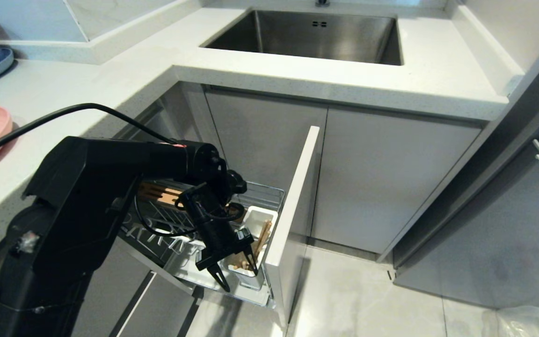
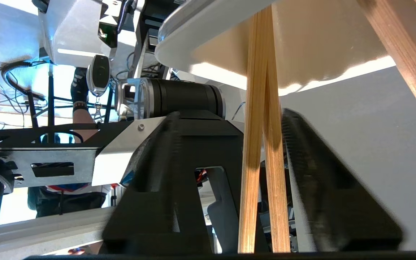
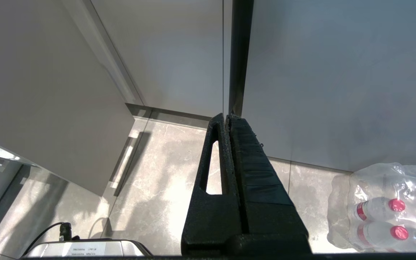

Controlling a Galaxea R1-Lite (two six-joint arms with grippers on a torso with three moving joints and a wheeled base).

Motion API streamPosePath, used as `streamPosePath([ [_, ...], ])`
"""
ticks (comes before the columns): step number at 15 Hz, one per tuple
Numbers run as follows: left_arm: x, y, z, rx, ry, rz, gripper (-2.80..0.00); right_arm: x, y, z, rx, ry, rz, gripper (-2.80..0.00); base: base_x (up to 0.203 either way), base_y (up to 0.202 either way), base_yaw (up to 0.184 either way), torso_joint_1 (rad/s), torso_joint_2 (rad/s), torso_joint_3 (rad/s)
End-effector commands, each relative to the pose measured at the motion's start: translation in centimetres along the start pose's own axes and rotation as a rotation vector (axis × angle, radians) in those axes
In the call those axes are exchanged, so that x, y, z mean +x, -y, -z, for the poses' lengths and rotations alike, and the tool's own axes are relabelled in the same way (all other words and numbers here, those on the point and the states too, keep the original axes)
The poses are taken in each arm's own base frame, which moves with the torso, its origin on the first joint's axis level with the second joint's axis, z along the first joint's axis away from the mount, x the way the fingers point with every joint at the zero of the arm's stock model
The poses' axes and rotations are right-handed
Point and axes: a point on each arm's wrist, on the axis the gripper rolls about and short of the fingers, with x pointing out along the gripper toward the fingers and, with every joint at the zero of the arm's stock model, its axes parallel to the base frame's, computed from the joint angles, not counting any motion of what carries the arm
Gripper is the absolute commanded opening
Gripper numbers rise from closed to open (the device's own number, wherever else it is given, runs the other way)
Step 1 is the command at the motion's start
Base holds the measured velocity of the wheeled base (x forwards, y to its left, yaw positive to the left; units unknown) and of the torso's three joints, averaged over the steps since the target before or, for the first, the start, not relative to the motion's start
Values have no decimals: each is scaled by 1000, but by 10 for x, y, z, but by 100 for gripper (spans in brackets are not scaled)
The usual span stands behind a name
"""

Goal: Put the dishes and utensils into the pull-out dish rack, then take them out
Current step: Take the chopsticks out of the cupboard

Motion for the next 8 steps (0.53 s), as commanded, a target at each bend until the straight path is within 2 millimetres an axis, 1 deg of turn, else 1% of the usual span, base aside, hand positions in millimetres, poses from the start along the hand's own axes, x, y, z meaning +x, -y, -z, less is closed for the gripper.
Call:
streamPosePath([
  [1, 0, 0, 1, -6, -6, -2, -280, 0, 0, 0, 0, -2, 0, -280, 0, 0, 0, 0, 0, 0],
  [8, 0, 1, 2, -4, -6, -3, -280, 0, 0, 0, 0, -2, 0, -280, 0, 0, 0, 0, 0, 0],
])
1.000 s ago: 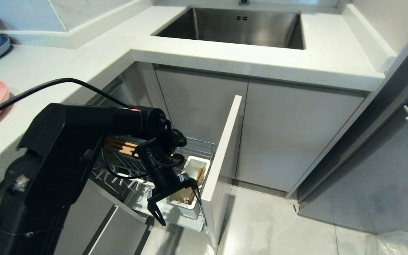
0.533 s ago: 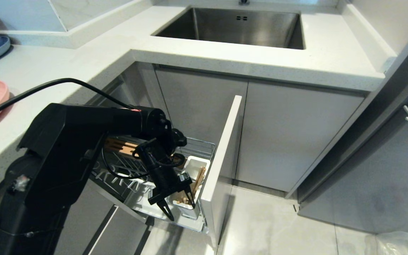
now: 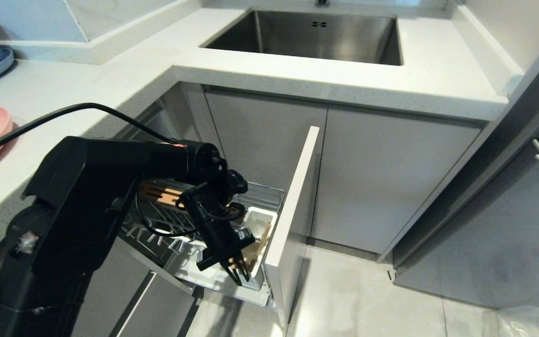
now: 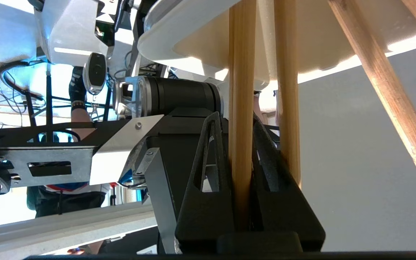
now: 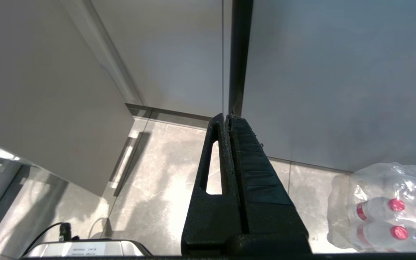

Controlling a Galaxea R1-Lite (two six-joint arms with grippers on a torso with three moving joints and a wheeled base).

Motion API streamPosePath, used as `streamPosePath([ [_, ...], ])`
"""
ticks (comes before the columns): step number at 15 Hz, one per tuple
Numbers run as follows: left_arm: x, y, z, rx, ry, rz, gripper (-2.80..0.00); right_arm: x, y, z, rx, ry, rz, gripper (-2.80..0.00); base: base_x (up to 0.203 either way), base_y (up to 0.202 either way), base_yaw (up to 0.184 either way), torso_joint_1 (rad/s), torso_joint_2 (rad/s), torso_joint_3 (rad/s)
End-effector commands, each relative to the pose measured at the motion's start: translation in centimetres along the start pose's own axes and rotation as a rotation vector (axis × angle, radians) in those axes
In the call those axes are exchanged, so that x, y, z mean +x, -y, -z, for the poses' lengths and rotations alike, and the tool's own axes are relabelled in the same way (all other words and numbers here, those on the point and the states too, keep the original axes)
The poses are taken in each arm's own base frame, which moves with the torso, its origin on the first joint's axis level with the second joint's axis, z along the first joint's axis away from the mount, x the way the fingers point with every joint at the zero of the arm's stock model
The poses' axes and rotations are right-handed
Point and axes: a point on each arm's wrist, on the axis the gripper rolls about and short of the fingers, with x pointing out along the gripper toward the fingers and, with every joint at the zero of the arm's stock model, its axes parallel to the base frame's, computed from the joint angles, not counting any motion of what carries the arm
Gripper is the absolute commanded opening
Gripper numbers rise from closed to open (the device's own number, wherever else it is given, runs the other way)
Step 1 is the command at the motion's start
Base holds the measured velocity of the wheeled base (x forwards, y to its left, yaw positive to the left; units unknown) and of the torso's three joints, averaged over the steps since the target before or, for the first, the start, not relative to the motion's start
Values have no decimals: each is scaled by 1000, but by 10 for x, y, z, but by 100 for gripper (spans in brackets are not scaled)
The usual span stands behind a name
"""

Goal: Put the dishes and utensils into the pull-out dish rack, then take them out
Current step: Take the chopsticks out of the cupboard

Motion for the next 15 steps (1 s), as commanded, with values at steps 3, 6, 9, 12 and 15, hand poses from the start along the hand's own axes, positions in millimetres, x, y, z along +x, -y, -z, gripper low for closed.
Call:
streamPosePath([
  [3, -8, 0, 6, -6, 11, 13, -280, 0, 0, 0, 0, -2, 0, -280, 0, 0, 0, 0, 0, 0],
  [6, -31, -1, 22, -4, 54, 56, -280, 0, 0, 0, 0, -2, 0, -280, 0, 0, 0, 0, 0, 0],
  [9, -51, -3, 37, -12, 89, 95, -280, 0, 0, 0, 0, -2, 0, -280, 0, 0, 0, 0, 0, 0],
  [12, -66, -4, 52, -8, 115, 127, -280, 0, 0, 0, 0, -2, 0, -280, 0, 0, 0, 0, 0, 0],
  [15, -74, -3, 62, -28, 116, 160, -280, 0, 0, 0, 0, -2, 0, -280, 0, 0, 0, 0, 0, 0],
])
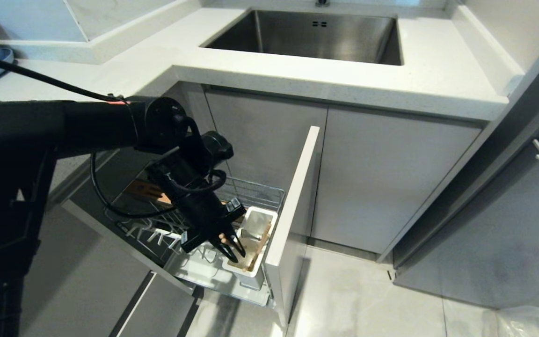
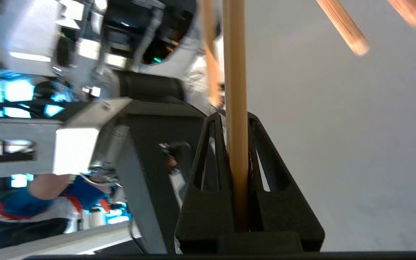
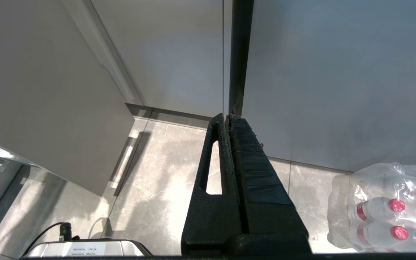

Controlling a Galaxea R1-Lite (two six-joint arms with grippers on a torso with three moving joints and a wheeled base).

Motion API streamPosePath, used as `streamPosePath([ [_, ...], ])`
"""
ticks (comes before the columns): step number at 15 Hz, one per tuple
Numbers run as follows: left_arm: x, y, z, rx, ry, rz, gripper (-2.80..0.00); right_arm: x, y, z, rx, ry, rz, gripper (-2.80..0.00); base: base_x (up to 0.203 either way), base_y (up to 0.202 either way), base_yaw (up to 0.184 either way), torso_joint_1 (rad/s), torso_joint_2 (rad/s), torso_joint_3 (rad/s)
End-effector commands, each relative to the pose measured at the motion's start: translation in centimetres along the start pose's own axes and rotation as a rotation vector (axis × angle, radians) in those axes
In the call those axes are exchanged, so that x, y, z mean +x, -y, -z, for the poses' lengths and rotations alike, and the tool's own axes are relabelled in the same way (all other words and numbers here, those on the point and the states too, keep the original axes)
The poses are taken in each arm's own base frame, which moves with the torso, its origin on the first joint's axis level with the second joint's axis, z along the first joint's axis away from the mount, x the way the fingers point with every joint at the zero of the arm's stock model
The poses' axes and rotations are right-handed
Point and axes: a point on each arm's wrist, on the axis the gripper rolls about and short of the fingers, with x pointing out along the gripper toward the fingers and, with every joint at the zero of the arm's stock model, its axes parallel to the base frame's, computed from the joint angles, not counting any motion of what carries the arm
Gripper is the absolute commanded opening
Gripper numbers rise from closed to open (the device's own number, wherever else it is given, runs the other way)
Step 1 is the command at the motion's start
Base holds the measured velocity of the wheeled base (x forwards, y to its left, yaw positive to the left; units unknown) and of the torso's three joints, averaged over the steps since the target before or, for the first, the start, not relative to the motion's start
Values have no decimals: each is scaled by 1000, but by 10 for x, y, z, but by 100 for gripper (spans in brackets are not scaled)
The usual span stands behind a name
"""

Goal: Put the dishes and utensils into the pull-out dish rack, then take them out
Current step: Take the chopsticks out of the cupboard

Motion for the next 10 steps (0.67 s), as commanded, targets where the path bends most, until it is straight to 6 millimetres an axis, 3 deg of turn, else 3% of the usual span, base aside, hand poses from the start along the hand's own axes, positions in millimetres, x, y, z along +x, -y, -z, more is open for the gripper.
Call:
streamPosePath([
  [1, -10, -1, 7, -10, -11, 35, -280, 0, 0, 0, 0, -2, 0, -280, 0, 0, 0, 0, 0, 0],
  [10, -57, -12, 44, -39, 32, 127, -280, 0, 0, 0, 0, -2, 0, -280, 0, 0, 0, 0, 0, 0],
])
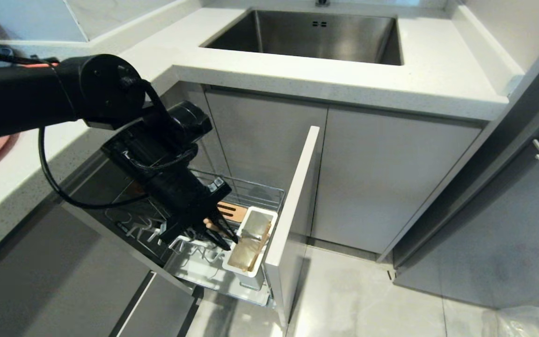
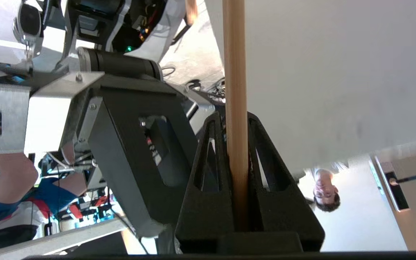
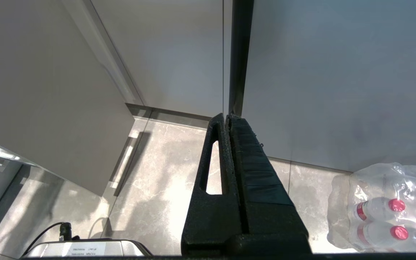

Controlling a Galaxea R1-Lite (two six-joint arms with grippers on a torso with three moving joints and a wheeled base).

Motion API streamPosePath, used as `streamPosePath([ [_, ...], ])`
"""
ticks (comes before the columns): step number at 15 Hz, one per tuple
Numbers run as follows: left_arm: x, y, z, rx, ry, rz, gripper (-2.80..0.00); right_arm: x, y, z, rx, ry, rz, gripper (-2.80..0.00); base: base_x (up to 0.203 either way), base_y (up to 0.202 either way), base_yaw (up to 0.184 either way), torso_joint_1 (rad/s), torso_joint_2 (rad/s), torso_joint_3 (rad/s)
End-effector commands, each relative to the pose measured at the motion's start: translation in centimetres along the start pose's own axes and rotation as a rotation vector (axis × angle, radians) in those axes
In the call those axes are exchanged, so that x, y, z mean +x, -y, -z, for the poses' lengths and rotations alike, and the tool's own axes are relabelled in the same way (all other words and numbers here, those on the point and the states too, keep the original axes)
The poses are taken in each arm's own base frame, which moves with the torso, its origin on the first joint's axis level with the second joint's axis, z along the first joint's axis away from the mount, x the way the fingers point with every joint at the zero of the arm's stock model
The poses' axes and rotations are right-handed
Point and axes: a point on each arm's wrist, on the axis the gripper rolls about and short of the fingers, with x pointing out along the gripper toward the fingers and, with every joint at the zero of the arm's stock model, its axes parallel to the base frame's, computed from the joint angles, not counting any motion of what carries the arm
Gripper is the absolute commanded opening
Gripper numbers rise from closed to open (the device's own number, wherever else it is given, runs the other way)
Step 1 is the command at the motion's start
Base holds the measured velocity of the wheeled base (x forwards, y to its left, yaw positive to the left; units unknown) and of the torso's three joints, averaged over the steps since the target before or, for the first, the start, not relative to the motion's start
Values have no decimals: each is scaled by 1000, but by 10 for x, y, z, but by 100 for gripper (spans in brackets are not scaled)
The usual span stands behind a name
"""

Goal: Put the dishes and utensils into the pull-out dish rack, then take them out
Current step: Take the chopsticks out of the cupboard

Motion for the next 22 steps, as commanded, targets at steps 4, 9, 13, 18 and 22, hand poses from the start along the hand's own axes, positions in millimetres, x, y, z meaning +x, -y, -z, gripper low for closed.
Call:
streamPosePath([
  [4, -39, -11, 39, 38, 27, 62, -280, 0, 0, 0, 0, -2, 0, -280, 0, 0, 0, 0, 0, 0],
  [9, -88, -34, 91, 141, 41, 203, -280, 0, 0, 0, 0, -2, 0, -280, 0, 0, 0, 0, 0, 0],
  [13, -134, -66, 140, 282, 123, 372, -280, 0, 0, 0, 0, -2, 0, -280, 0, 0, 0, 0, 0, 0],
  [18, -183, -112, 193, 509, 402, 579, -280, 0, 0, 0, 0, -2, 0, -280, 0, 0, 0, 0, 0, 0],
  [22, -202, -128, 202, 522, 715, 598, -280, 0, 0, 0, 0, -2, 0, -280, 0, 0, 0, 0, 0, 0],
])
